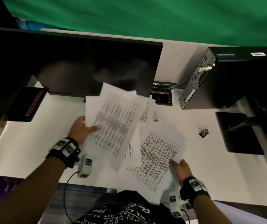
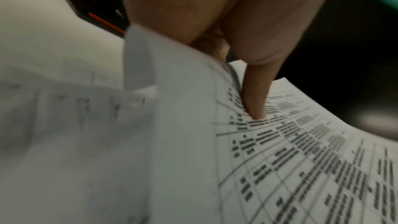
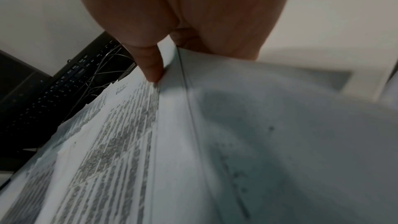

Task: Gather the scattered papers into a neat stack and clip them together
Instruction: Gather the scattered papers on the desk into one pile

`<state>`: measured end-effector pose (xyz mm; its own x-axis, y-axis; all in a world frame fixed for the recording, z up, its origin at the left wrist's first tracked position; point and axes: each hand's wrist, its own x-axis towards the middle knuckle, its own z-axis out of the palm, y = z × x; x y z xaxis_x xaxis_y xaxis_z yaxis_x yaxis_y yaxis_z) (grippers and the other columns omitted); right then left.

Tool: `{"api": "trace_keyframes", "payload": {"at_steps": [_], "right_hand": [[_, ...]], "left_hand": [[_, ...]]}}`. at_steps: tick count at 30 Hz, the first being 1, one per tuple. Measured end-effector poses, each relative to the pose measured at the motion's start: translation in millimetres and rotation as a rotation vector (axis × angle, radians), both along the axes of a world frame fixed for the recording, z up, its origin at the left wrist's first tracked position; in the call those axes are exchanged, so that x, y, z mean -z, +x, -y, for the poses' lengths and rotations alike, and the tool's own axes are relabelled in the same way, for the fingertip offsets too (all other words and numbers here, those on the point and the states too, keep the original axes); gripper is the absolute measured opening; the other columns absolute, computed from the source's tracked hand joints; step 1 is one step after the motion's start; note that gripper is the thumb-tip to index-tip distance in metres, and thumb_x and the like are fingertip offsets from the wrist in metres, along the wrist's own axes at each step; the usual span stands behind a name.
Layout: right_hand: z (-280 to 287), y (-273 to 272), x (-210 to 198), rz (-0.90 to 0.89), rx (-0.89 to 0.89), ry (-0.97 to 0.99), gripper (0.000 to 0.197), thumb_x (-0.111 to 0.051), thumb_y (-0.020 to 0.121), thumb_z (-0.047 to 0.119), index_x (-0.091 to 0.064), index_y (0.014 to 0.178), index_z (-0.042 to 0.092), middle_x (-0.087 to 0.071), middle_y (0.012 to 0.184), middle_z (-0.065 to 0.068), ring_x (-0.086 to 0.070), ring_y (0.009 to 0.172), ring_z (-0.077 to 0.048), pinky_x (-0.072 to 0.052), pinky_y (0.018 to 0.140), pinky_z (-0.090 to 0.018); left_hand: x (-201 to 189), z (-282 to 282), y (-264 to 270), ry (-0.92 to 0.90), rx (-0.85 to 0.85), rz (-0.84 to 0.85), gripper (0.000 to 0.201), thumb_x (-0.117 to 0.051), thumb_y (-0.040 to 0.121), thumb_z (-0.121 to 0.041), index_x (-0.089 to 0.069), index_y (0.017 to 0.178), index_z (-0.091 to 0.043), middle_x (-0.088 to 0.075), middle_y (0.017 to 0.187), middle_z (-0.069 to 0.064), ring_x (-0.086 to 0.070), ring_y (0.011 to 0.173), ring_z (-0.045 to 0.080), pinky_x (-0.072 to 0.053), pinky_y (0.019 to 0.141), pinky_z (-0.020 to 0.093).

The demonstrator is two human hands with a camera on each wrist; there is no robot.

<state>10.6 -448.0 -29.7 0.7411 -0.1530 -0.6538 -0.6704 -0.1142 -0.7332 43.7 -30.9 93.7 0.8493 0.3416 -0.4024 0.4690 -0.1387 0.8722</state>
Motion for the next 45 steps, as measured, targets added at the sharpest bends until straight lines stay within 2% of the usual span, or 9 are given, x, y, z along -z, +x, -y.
{"api": "trace_keyframes", "payload": {"at_steps": [4,8,13,20,26,30,34,38,45], "right_hand": [[-1.5,-1.9,1.7,0.005,0.018,0.039,0.057,-0.073,0.083,0.045,-0.056,0.129,0.016,-0.068,0.123,-0.002,-0.063,0.112,-0.029,-0.046,0.106,-0.050],[2.9,-0.6,6.3,-0.012,0.012,0.132,0.071,-0.085,0.064,0.047,-0.062,0.126,0.021,-0.074,0.117,0.001,-0.069,0.109,-0.026,-0.048,0.104,-0.053],[2.2,-0.2,-0.5,0.010,0.002,0.171,0.084,-0.092,0.052,0.050,-0.064,0.124,0.019,-0.074,0.117,-0.001,-0.070,0.109,-0.027,-0.050,0.103,-0.051],[-0.8,2.1,-8.6,0.037,-0.155,0.023,0.066,-0.091,0.058,0.040,-0.064,0.118,0.029,-0.073,0.117,0.002,-0.068,0.109,-0.025,-0.052,0.098,-0.050],[9.8,2.9,20.7,0.050,-0.210,-0.090,0.077,-0.080,0.053,0.036,-0.058,0.125,0.020,-0.068,0.122,-0.003,-0.062,0.114,-0.030,-0.047,0.103,-0.056],[6.8,3.4,11.4,0.018,-0.207,-0.116,0.066,-0.080,0.060,0.028,-0.058,0.121,0.019,-0.067,0.120,-0.005,-0.061,0.113,-0.031,-0.046,0.103,-0.057],[-0.7,1.7,-3.4,0.034,-0.244,-0.131,0.033,-0.074,0.079,0.005,-0.060,0.095,0.029,-0.068,0.103,-0.001,-0.061,0.107,-0.032,-0.047,0.102,-0.054],[-1.1,1.0,-1.8,0.060,-0.217,-0.127,0.037,-0.075,0.080,0.005,-0.057,0.108,0.022,-0.066,0.110,-0.007,-0.061,0.111,-0.033,-0.046,0.103,-0.054],[0.5,-1.6,8.6,0.047,-0.193,-0.090,0.051,-0.081,0.062,0.028,-0.060,0.109,0.030,-0.070,0.118,-0.007,-0.065,0.110,-0.033,-0.049,0.100,-0.057]], "left_hand": [[60.9,38.3,-5.3,0.276,0.096,-0.255,0.072,-0.077,0.078,-0.037,-0.043,0.138,-0.012,-0.053,0.138,0.013,-0.054,0.122,0.033,-0.045,0.102,0.046],[81.5,75.0,-7.3,0.314,0.253,-0.310,0.047,-0.060,0.090,-0.015,-0.047,0.135,-0.013,-0.060,0.128,0.011,-0.058,0.106,0.028,-0.045,0.083,0.031],[84.6,98.2,-6.3,0.367,0.413,-0.254,0.061,-0.055,0.083,0.004,-0.047,0.137,-0.022,-0.066,0.119,0.007,-0.063,0.104,0.028,-0.051,0.084,0.032],[89.0,132.5,-12.0,0.299,0.594,-0.189,0.058,-0.056,0.086,0.004,-0.046,0.136,-0.024,-0.059,0.122,0.003,-0.060,0.109,0.022,-0.050,0.084,0.025],[82.9,98.2,-3.3,0.480,0.406,-0.120,0.028,-0.061,0.090,-0.009,-0.064,0.117,-0.015,-0.061,0.126,0.003,-0.062,0.105,0.020,-0.052,0.087,0.026],[70.4,48.2,8.5,0.572,0.045,-0.295,0.049,-0.069,0.083,-0.019,-0.056,0.130,-0.018,-0.051,0.136,0.009,-0.056,0.117,0.031,-0.050,0.092,0.043],[71.4,20.0,20.3,0.421,0.069,-0.457,0.076,-0.072,0.081,-0.035,-0.035,0.144,-0.012,-0.047,0.142,0.012,-0.046,0.128,0.036,-0.041,0.105,0.045],[67.8,19.2,27.6,0.307,0.064,-0.445,0.047,-0.071,0.086,-0.027,-0.058,0.124,-0.002,-0.062,0.119,0.012,-0.057,0.115,0.034,-0.043,0.095,0.037],[65.4,16.2,17.0,0.480,-0.035,-0.378,0.027,-0.069,0.088,-0.025,-0.068,0.109,-0.008,-0.067,0.118,0.012,-0.060,0.110,0.033,-0.047,0.092,0.036]]}}
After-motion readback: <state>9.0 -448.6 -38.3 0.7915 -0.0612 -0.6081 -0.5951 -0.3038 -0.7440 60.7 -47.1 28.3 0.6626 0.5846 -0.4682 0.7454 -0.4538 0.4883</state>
